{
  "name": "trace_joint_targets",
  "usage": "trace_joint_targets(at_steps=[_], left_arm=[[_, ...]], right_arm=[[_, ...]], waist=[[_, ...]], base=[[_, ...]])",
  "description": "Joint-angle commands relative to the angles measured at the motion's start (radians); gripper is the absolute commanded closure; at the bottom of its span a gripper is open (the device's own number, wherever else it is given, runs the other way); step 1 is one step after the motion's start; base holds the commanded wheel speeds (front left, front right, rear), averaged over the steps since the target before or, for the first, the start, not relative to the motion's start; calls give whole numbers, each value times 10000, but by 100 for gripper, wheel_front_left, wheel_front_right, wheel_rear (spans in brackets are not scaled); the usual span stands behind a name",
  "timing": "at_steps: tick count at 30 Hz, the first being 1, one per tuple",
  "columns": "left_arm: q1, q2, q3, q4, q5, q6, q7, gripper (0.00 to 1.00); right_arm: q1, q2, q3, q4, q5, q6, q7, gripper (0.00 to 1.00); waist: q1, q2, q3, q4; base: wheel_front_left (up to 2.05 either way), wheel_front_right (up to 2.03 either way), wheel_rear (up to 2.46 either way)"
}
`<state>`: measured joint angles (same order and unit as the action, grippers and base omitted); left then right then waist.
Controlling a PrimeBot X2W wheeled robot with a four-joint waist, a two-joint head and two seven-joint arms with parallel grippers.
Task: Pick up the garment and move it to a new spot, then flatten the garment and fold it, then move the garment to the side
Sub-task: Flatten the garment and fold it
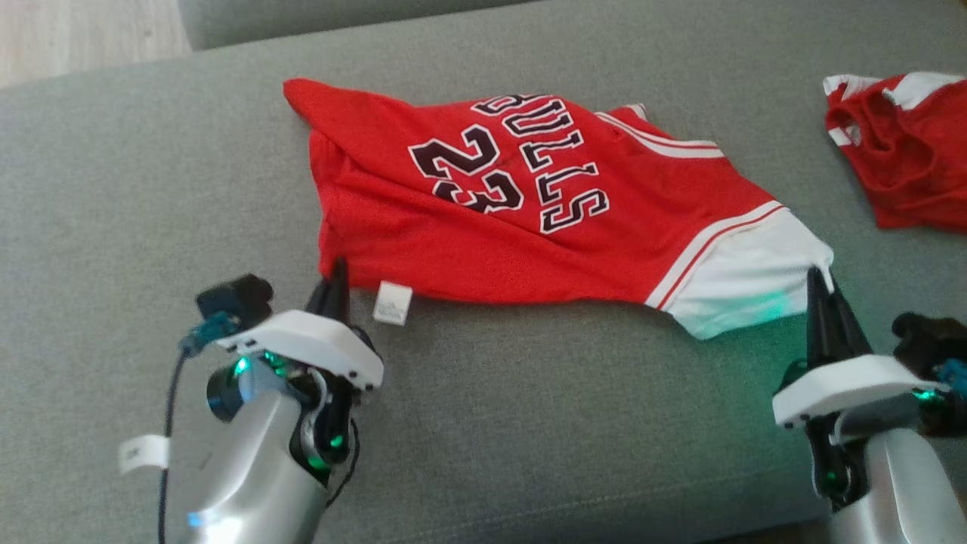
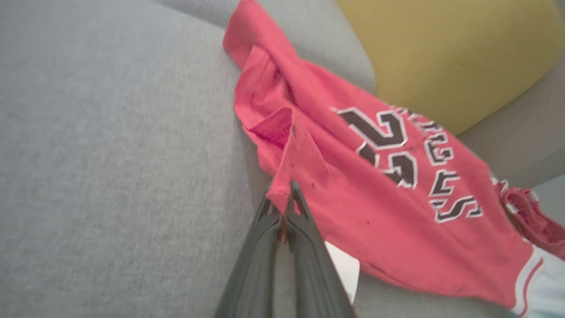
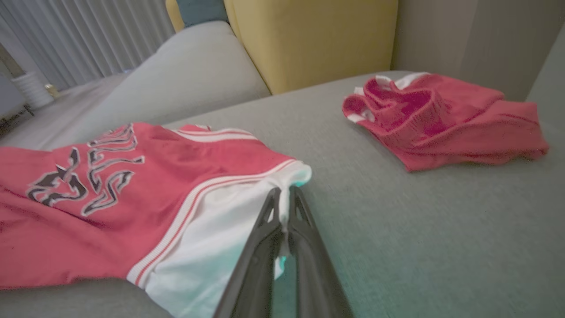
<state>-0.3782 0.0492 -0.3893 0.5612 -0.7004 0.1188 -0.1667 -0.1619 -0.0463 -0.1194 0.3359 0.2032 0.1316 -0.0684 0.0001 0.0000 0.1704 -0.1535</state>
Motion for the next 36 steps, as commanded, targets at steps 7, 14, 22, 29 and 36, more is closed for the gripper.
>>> trace_joint_targets(at_steps=[7,14,22,29,36], left_arm=[[236,491,778,-2076,-99,-172,-628,100],[1044,1232,1061,-5236,267,81,-704,100],[1153,2411,1251,-9549,1067,736,342,100],[-264,3448,1383,-12250,1787,880,1905,100],[-1251,3451,1203,-12174,1401,905,2976,100]], right_arm=[[-600,-244,1210,-1885,1120,-9,-449,100],[-680,-795,1627,-4135,2071,-9,-756,100],[-564,-1019,759,-7187,2361,-9,-650,100],[-1208,-1390,-50,-9265,2087,-9,76,100],[-1511,-1081,342,-9343,1912,-9,835,100]], waist=[[-1,0,-683,152],[-1,0,-1401,239],[-1,0,-1833,246],[-1,0,-1745,118],[-1,0,-912,216]], base=[[0,0,0],[0,0,0],[0,0,0],[0,0,0],[0,0,0]])
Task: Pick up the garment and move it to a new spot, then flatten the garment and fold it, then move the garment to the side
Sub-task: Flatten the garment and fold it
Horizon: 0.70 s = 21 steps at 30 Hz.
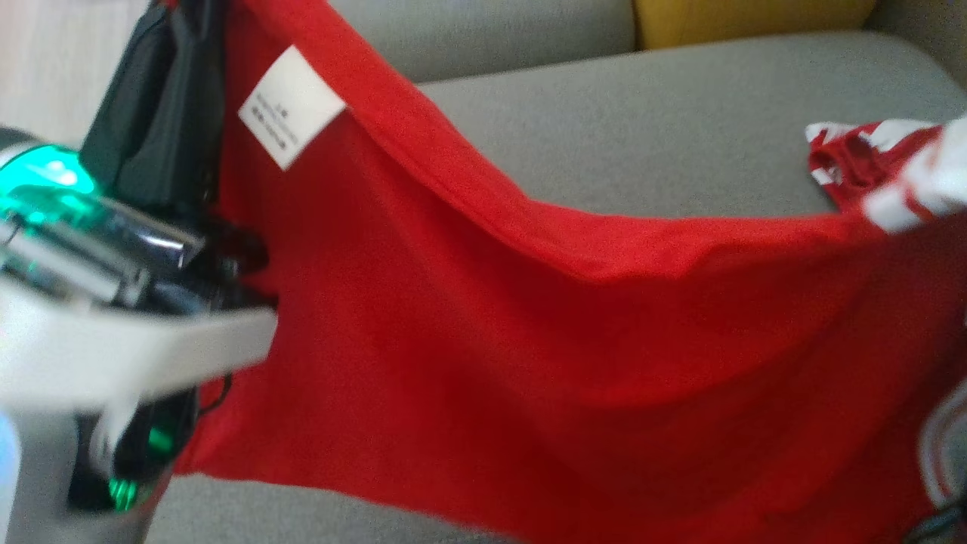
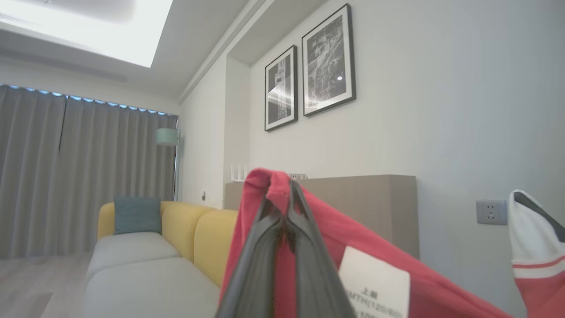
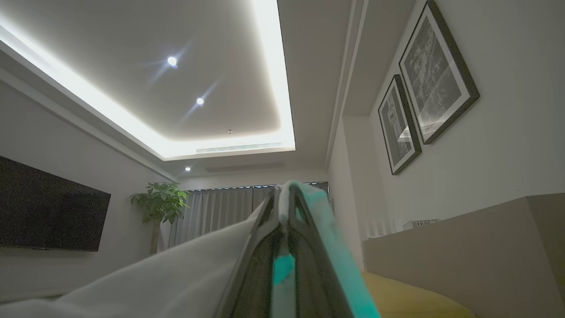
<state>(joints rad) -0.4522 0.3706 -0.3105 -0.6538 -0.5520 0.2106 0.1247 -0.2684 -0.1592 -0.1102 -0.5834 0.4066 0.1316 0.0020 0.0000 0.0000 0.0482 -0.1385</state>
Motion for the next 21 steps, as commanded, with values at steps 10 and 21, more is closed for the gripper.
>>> trace_joint_targets(at_steps=[10,21], left_arm=[[-3755,23,1001,5198,-799,-878,-432,100],[-9041,260,1333,10347,341,-1475,-2584,100]], right_arm=[[-4769,484,1320,3995,-380,-9,-484,100],[-10368,1081,1454,9258,-1073,-9,-2501,100]], waist=[[0,0,2290,75],[0,0,3802,-1031]], base=[[0,0,0],[0,0,0]])
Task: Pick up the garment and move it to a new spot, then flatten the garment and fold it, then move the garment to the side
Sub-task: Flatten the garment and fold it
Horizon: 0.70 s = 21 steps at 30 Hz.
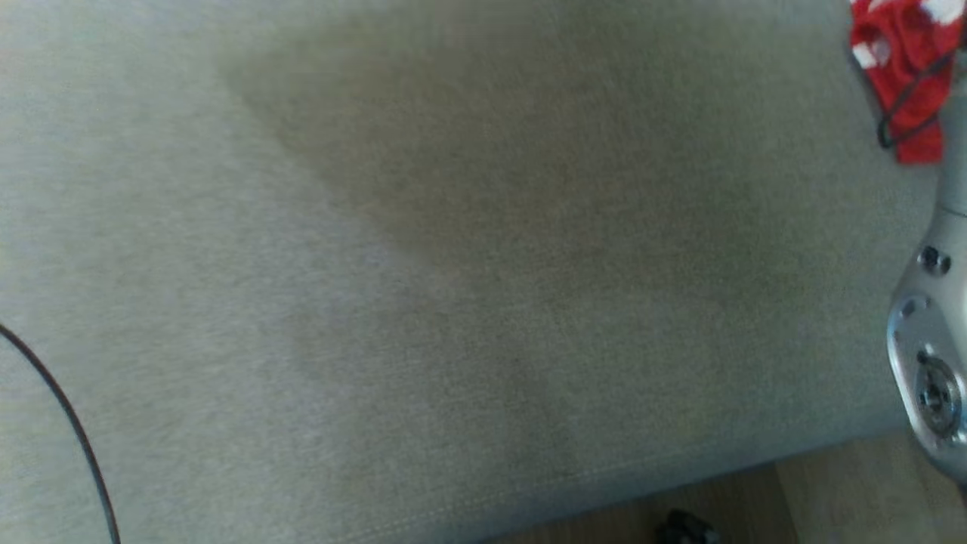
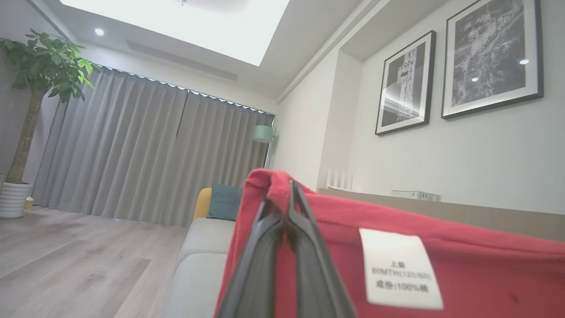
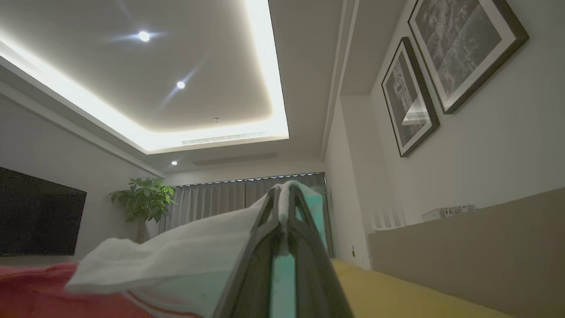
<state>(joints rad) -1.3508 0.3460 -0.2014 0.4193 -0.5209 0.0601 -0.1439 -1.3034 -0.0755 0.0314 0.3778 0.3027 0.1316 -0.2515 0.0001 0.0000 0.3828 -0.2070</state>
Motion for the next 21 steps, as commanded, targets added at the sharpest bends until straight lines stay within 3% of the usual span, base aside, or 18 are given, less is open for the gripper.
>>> trace_joint_targets(at_steps=[1,7,11,21], left_arm=[[-295,557,205,-77,130,-47,-81,100],[-669,853,275,1467,257,-395,-757,100],[-137,727,523,2057,79,-649,-1080,100],[1927,-90,1315,1247,-25,-1427,-1175,100]], right_arm=[[-171,245,215,-118,165,-9,-15,100],[411,250,1432,119,983,-9,-97,100],[1442,250,1856,-113,1217,-9,-100,100],[4101,251,1721,-1553,850,-9,-102,100]], waist=[[-1,0,696,-420],[-1,0,2384,-629],[-1,0,3049,-554],[-1,0,2723,12]], base=[[0,0,0],[0,0,0],[0,0,0],[0,0,0]])
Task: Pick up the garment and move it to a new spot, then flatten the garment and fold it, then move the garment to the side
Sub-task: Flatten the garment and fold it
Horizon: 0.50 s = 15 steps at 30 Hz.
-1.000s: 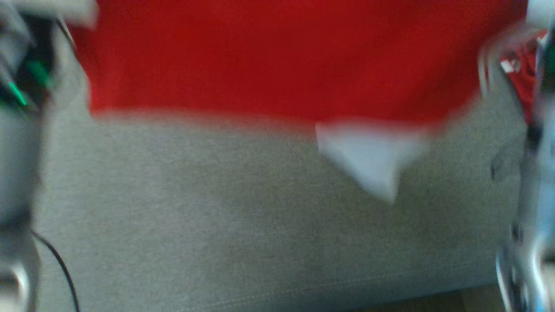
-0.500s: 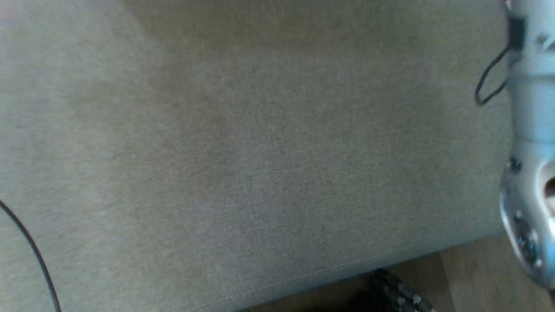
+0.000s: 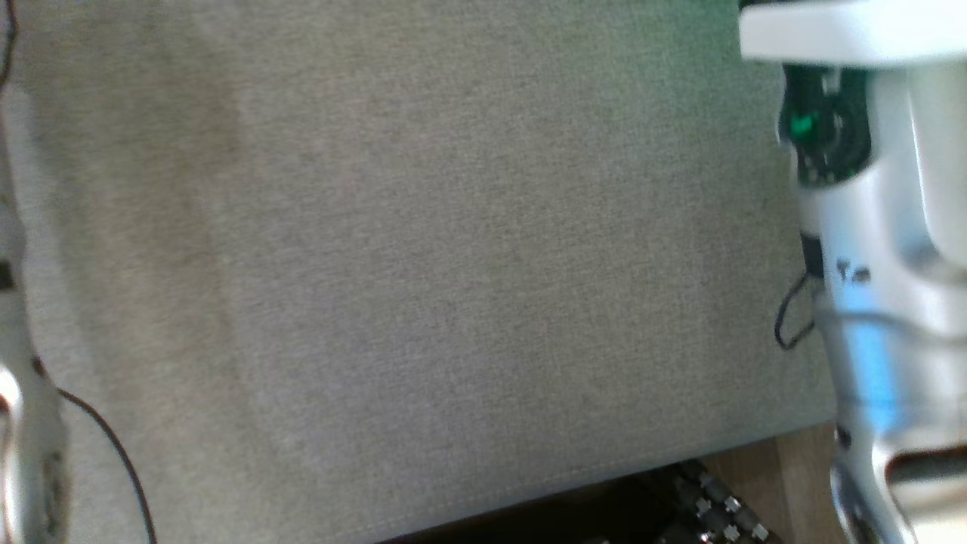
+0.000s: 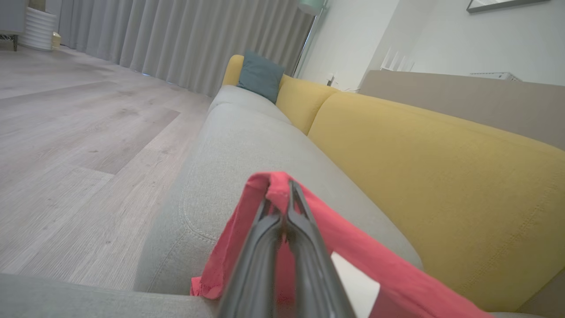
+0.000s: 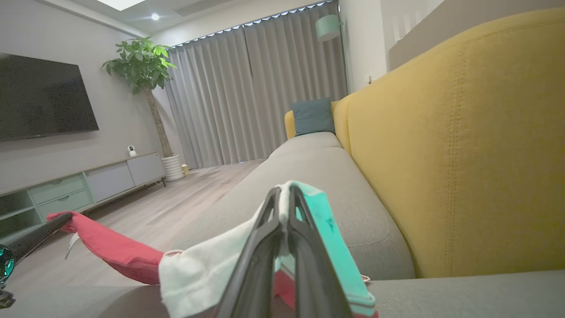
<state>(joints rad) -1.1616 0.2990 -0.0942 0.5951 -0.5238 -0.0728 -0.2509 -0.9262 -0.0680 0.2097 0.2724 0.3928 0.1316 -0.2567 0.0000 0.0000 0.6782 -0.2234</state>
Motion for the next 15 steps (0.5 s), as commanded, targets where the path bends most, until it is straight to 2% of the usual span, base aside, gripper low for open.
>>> trace_joint_targets(at_steps=[1,8,15], left_arm=[[685,236,310,-790,61,-195,-106,100],[3329,-433,619,-1829,226,-361,-107,100],[6406,-1202,990,-3066,607,-447,-108,100]], right_arm=[[897,177,-217,-861,-79,-9,-50,100],[3144,177,-541,-1861,-327,-9,-50,100],[5847,177,-589,-2277,-306,-9,-51,100]], waist=[[0,0,-497,307],[0,0,-1774,753],[0,0,-3423,968]], base=[[0,0,0],[0,0,0],[0,0,0]])
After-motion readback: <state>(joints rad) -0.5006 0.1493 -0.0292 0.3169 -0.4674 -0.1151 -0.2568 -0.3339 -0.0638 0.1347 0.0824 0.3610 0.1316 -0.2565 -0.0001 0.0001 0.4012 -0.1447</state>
